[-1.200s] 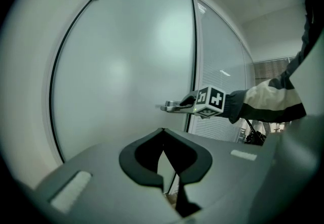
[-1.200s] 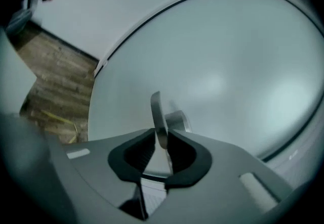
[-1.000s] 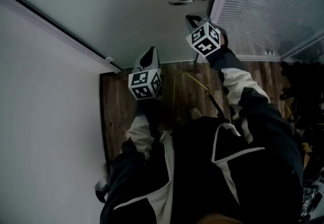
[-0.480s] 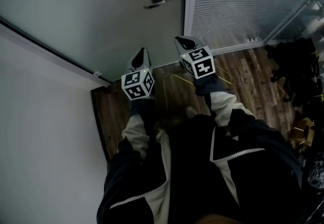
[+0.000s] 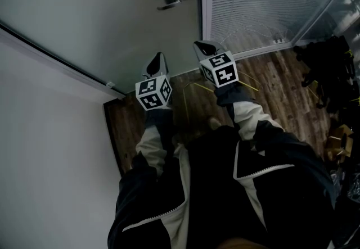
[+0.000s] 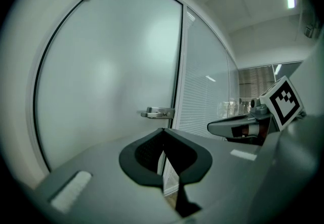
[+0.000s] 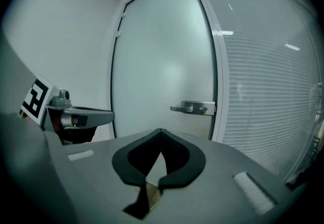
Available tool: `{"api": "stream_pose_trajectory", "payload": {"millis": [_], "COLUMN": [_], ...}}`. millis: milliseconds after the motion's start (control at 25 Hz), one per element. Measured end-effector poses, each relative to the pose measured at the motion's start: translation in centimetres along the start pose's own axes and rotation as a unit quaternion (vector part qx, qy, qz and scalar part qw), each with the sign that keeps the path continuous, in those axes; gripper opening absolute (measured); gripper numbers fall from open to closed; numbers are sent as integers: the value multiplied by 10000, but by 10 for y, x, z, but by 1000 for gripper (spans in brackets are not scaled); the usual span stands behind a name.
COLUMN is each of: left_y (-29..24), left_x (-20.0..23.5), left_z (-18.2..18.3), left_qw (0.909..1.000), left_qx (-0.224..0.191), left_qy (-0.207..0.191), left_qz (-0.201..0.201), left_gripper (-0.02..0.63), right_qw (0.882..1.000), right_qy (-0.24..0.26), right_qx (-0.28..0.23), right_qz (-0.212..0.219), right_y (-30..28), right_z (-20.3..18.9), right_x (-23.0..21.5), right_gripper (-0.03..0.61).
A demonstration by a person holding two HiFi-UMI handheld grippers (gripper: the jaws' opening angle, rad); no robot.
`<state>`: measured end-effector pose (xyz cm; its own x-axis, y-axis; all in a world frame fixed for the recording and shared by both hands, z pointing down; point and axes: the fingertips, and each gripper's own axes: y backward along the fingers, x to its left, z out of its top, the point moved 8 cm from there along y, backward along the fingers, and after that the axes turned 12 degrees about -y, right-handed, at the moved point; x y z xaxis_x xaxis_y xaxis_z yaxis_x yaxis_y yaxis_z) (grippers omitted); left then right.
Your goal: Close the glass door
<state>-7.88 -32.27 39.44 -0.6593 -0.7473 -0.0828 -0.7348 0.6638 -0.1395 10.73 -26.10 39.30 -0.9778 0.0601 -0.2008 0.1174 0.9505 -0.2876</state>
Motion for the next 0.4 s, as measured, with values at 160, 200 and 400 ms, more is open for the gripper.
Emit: {"api": "stream_pose_trajectory", "payload": {"millis": [160,200,400], "left_y": [2,3,2], "left_x": [-2,-2,1], "left_z": [4,5,10], "left_qw": [10000,10000,10000], "left_qx": [-35,-33,-55], "left_qy": [5,18,9], "left_qz": [-22,-23,-19], "left_gripper": [5,5,5], "right_qw": [9999,9999,9999], "right_qy": [-110,-112,-91], "right_qx": [-32,-38,-69], "right_qz": [27,25,3], "right_y": [3,3,3], "right_z": [2,3,6], "right_x": [1,2,2], "right_gripper": [2,2,2]}}
